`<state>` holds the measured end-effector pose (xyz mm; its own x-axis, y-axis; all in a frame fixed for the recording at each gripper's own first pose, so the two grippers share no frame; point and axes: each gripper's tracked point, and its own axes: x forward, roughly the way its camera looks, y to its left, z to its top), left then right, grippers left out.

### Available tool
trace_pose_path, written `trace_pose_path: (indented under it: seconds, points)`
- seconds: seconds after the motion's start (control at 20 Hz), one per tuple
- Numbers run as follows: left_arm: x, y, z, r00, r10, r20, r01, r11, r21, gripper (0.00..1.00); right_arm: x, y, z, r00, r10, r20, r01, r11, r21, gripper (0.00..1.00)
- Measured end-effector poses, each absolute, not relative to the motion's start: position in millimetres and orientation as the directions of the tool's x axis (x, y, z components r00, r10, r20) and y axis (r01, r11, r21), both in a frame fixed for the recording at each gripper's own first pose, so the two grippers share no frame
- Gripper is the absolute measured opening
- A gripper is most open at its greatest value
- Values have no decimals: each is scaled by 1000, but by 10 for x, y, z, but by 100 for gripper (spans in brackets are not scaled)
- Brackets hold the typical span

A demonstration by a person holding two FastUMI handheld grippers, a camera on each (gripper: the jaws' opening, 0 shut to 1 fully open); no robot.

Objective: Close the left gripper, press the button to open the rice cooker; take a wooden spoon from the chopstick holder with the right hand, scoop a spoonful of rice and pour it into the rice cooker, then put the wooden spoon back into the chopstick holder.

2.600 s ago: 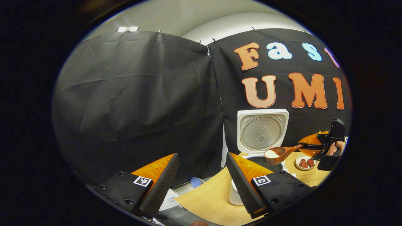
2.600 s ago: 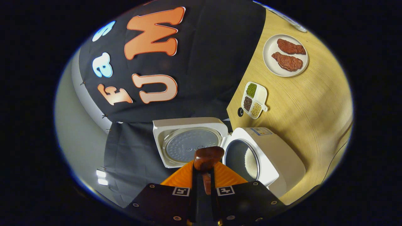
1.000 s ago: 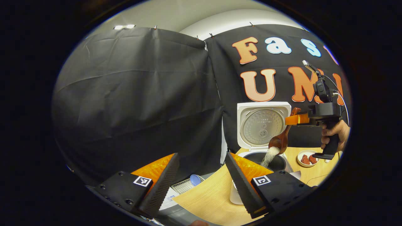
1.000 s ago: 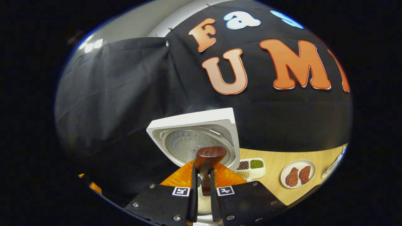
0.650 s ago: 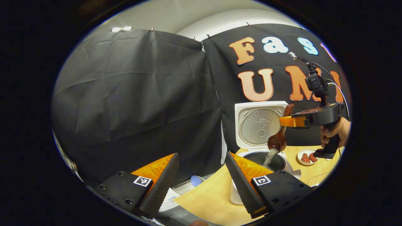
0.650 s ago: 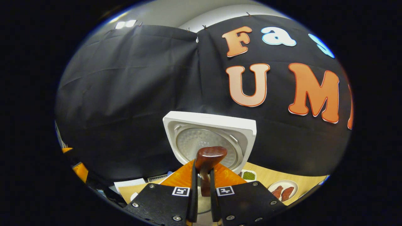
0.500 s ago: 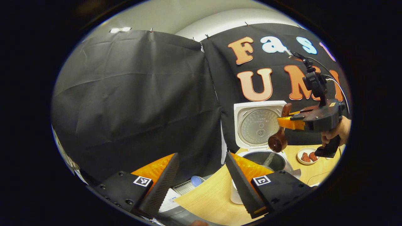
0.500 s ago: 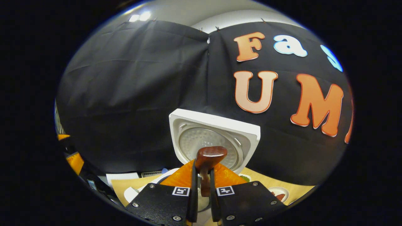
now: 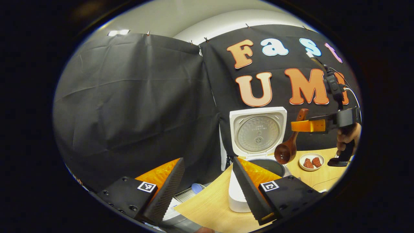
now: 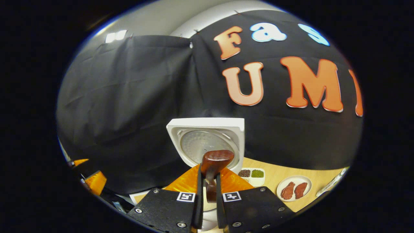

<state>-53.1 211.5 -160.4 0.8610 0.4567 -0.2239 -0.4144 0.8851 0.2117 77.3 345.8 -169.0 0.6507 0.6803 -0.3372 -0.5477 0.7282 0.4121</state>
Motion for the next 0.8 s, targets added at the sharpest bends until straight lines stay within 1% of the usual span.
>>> trace_pose_path:
  seconds: [0.2,0.45,0.6,0.75,0.8]
  points:
    - [-306,1878,-1588,889,399,-226,-359,912,198,100,774,2594,-1724,722,583,-372,-407,793,453,17]
    - [-18,1562,-1544,918,325,-226,-287,940,186,100,408,1287,-2033,794,383,-473,-175,888,425,17]
    - [216,1410,-1467,932,288,-219,-254,952,170,100,95,522,-2257,809,254,-530,-29,918,395,17]
    - [450,1268,-1341,946,250,-206,-218,962,166,100,-247,-206,-2450,806,128,-578,105,930,352,17]
    - [526,1233,-1299,949,242,-200,-211,964,165,99,-349,-369,-2519,800,93,-593,142,930,338,17]
